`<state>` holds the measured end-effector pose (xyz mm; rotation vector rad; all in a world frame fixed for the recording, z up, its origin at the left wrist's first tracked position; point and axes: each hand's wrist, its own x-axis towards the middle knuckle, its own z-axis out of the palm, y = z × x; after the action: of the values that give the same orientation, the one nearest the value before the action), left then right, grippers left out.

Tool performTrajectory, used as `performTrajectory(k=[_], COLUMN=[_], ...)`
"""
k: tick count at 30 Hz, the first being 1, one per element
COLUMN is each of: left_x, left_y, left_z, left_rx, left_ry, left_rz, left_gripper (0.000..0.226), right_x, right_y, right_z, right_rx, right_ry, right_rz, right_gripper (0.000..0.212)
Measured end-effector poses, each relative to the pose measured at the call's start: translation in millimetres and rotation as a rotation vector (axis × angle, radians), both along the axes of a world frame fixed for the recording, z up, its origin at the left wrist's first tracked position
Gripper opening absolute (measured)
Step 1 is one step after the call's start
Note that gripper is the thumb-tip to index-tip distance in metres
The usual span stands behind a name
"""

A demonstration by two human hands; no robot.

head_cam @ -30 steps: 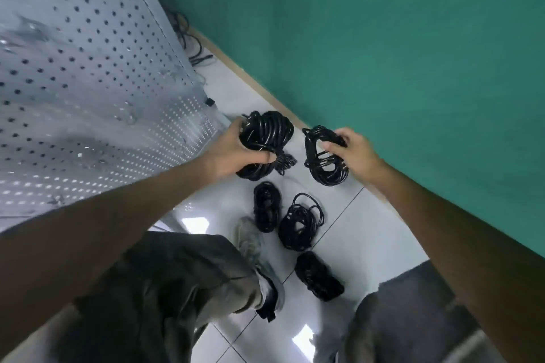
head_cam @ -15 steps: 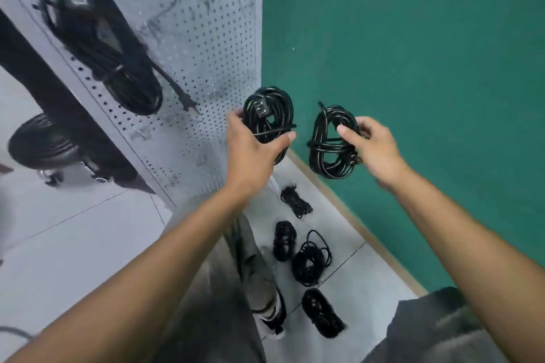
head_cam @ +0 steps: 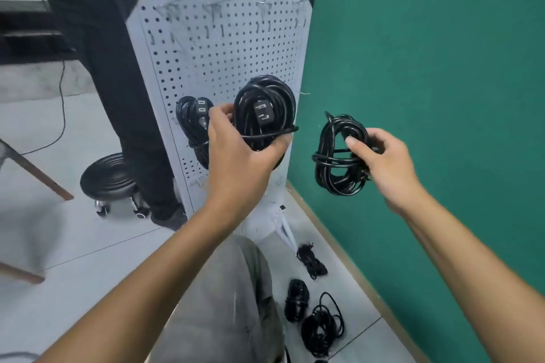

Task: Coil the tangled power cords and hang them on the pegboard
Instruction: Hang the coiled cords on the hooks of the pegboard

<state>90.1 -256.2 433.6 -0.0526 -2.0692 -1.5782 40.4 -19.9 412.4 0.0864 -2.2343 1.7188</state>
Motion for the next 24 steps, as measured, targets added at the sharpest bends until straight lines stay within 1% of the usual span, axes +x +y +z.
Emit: performTrajectory(k=[3, 7, 10, 13, 19, 24], left_x=[-4.1, -6.6, -11.5, -18.5, -29.1, -41.8], left_y=[-15.1, -33.3, -46.0, -56.1, -56.4, -54.4], left_z=[31.2, 55.9, 71.9, 87.8, 115.6, 122.4], left_rx=[0.006, 0.003, 0.004, -0.038, -0.088, -0.148], left_ry=[0.040, 0.098, 0.126, 0.164, 0.213, 0.221], left_rz=[0.084, 0.174, 0.218, 0.282, 0.343, 0.396], left_gripper=[0.069, 0.063, 0.065, 0.068, 0.061, 0.061], right_x=[-9.7, -23.3, -33.4, -42.4, -58.1, -65.2], right_y=[-16.2, -36.3, -48.6, -59.5, -72.1, -78.0], right_z=[35.9, 62.8, 74.3, 85.8, 105.4, 105.8], right_rx=[0.007, -0.008, -0.028, -0.042, -0.081, -0.091], right_ry=[0.056, 0.095, 0.105, 0.110, 0.121, 0.109], right_rz=[0.053, 0.102, 0.123, 0.139, 0.171, 0.203], right_gripper=[0.004, 0.004, 0.006, 0.006, 0.009, 0.010])
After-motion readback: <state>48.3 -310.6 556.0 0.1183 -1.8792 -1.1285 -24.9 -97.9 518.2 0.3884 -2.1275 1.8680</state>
